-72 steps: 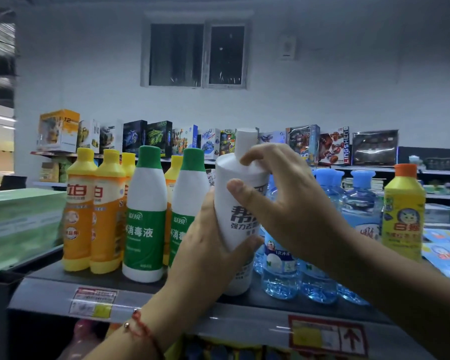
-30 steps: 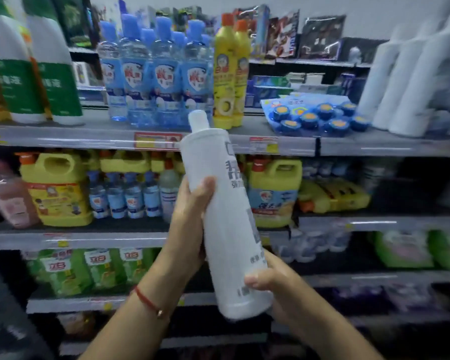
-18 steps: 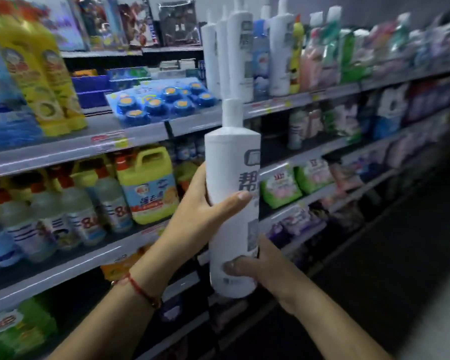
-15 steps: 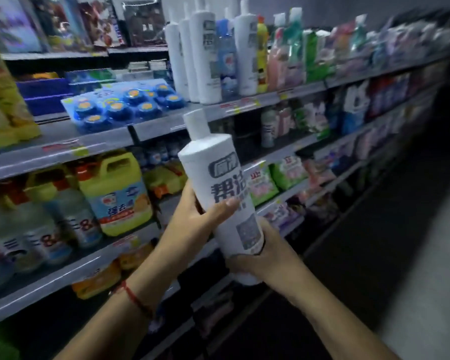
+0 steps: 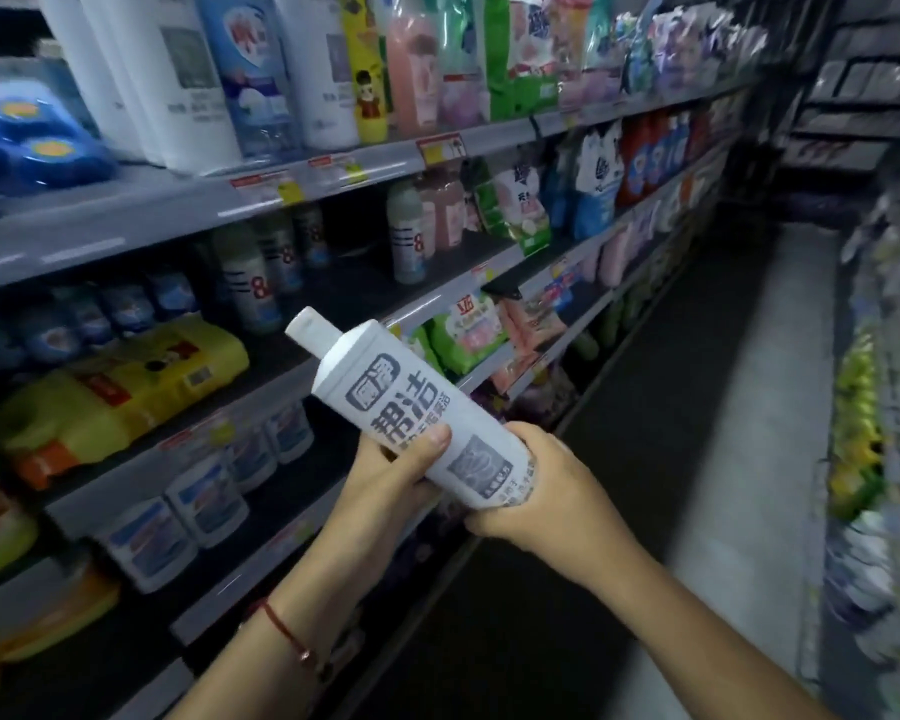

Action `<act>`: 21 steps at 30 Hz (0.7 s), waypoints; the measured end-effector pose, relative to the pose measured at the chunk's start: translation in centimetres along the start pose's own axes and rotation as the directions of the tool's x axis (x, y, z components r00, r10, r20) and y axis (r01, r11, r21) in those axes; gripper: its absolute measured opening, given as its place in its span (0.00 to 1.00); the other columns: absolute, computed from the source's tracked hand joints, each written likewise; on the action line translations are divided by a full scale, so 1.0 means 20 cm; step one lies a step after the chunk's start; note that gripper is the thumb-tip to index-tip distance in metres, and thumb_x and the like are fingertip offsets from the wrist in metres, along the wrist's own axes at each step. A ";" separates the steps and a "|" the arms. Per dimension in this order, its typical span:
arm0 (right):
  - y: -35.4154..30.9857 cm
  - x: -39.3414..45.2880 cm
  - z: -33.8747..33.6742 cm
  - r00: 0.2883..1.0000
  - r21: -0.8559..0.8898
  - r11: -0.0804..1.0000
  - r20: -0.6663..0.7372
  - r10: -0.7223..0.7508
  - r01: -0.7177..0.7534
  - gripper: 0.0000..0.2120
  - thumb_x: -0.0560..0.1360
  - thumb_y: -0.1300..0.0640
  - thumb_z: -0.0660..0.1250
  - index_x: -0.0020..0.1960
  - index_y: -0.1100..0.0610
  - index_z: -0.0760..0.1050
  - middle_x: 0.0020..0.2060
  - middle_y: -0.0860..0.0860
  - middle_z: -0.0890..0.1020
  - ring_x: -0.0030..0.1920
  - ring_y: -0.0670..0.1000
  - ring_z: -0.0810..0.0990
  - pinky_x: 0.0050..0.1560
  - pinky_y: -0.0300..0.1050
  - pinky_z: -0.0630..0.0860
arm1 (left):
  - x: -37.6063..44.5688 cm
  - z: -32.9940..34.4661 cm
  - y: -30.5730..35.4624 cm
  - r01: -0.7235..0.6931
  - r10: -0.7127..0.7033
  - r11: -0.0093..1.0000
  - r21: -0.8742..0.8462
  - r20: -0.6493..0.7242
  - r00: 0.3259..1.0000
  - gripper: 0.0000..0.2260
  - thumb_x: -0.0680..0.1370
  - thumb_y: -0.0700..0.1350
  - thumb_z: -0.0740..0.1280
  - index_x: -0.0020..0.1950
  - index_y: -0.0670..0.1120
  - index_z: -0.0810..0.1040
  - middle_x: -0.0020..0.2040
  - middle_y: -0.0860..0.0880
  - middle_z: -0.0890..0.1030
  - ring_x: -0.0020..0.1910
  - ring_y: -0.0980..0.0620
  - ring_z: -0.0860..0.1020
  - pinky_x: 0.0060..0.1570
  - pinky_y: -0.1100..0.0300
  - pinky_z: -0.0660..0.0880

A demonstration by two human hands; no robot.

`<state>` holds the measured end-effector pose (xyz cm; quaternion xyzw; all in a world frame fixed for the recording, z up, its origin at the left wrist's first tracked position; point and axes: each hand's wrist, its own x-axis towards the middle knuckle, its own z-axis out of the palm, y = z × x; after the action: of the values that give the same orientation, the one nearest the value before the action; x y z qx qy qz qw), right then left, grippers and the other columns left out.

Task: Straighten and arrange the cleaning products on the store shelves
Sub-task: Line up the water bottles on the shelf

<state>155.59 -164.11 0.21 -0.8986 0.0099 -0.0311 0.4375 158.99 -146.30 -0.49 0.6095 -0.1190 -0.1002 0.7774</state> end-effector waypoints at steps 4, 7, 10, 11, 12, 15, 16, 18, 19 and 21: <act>0.14 0.27 -0.06 0.971 0.396 0.892 0.183 0.157 -0.219 0.25 0.66 0.63 0.78 0.58 0.48 0.76 0.47 0.47 0.87 0.46 0.46 0.86 0.44 0.45 0.83 | 0.38 0.11 -0.10 -0.006 0.005 0.998 0.070 0.004 1.000 0.33 0.73 0.45 0.79 0.73 0.51 0.67 0.64 0.47 0.82 0.61 0.47 0.83 0.54 0.51 0.83; 0.25 0.43 -0.09 0.947 0.528 0.787 0.219 0.236 -0.318 0.22 0.70 0.62 0.76 0.61 0.52 0.76 0.49 0.51 0.87 0.49 0.49 0.87 0.48 0.44 0.82 | 0.66 0.22 -0.14 -0.023 0.016 0.989 0.148 0.049 0.999 0.30 0.75 0.39 0.76 0.73 0.53 0.68 0.63 0.49 0.82 0.60 0.49 0.83 0.55 0.50 0.83; 0.34 0.57 -0.18 0.947 0.591 0.739 0.193 0.258 -0.322 0.24 0.68 0.54 0.78 0.63 0.52 0.76 0.52 0.51 0.87 0.52 0.50 0.86 0.57 0.50 0.82 | 0.89 0.34 -0.14 -0.034 0.011 0.974 0.224 0.105 0.994 0.27 0.75 0.40 0.76 0.72 0.51 0.71 0.61 0.49 0.83 0.59 0.49 0.84 0.57 0.46 0.82; 0.35 0.60 -0.22 0.948 0.604 0.732 0.188 0.256 -0.317 0.25 0.67 0.52 0.77 0.63 0.52 0.76 0.52 0.51 0.87 0.53 0.50 0.86 0.58 0.51 0.81 | 0.95 0.38 -0.14 -0.032 0.006 0.972 0.233 0.110 0.994 0.26 0.76 0.39 0.76 0.71 0.50 0.72 0.60 0.49 0.84 0.58 0.48 0.84 0.57 0.45 0.82; 0.36 0.64 -0.26 0.950 0.610 0.729 0.185 0.250 -0.310 0.25 0.67 0.51 0.77 0.62 0.52 0.77 0.52 0.51 0.87 0.53 0.50 0.86 0.57 0.50 0.81 | 1.00 0.41 -0.13 -0.033 0.006 0.971 0.237 0.112 0.994 0.25 0.76 0.39 0.76 0.70 0.50 0.73 0.60 0.48 0.84 0.57 0.48 0.84 0.57 0.45 0.82; 0.35 0.76 -0.36 0.960 0.615 0.738 0.198 0.198 -0.279 0.19 0.73 0.56 0.76 0.62 0.51 0.77 0.52 0.50 0.87 0.53 0.48 0.86 0.53 0.44 0.80 | 1.13 0.46 -0.05 -0.056 0.027 0.966 0.251 0.117 0.993 0.23 0.76 0.38 0.75 0.68 0.51 0.74 0.58 0.49 0.85 0.56 0.48 0.85 0.54 0.48 0.83; 0.34 0.82 -0.39 0.963 0.616 0.741 0.205 0.178 -0.268 0.19 0.74 0.56 0.76 0.63 0.50 0.76 0.52 0.49 0.87 0.53 0.47 0.86 0.53 0.43 0.80 | 1.18 0.47 -0.02 -0.067 0.040 0.965 0.254 0.110 0.993 0.23 0.76 0.38 0.75 0.68 0.51 0.74 0.57 0.49 0.85 0.55 0.48 0.85 0.53 0.50 0.84; 0.31 0.93 -0.43 0.967 0.613 0.752 0.220 0.131 -0.241 0.23 0.73 0.54 0.76 0.65 0.48 0.73 0.53 0.46 0.87 0.53 0.45 0.86 0.55 0.44 0.81 | 1.26 0.45 0.04 -0.087 0.068 0.963 0.256 0.081 0.994 0.22 0.76 0.37 0.74 0.68 0.50 0.74 0.57 0.48 0.85 0.55 0.47 0.85 0.52 0.49 0.84; 0.29 0.99 -0.44 0.969 0.609 0.762 0.228 0.095 -0.218 0.25 0.72 0.52 0.77 0.66 0.46 0.72 0.54 0.46 0.86 0.53 0.45 0.85 0.57 0.46 0.81 | 1.30 0.43 0.07 -0.096 0.083 0.961 0.258 0.059 0.995 0.23 0.76 0.37 0.74 0.68 0.49 0.74 0.58 0.48 0.85 0.56 0.46 0.85 0.53 0.48 0.83; 0.26 1.13 -0.46 0.969 0.603 0.779 0.248 0.018 -0.169 0.27 0.71 0.50 0.77 0.67 0.45 0.72 0.54 0.46 0.86 0.54 0.46 0.85 0.59 0.48 0.80 | 1.37 0.41 0.15 -0.114 0.119 0.959 0.260 0.000 0.993 0.25 0.75 0.39 0.76 0.69 0.50 0.73 0.59 0.48 0.84 0.56 0.47 0.85 0.54 0.48 0.83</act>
<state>177.56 -175.61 2.84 -0.7007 -0.0061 0.0928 0.7074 182.63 -161.35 5.93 0.6987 -0.1607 -0.0330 0.6964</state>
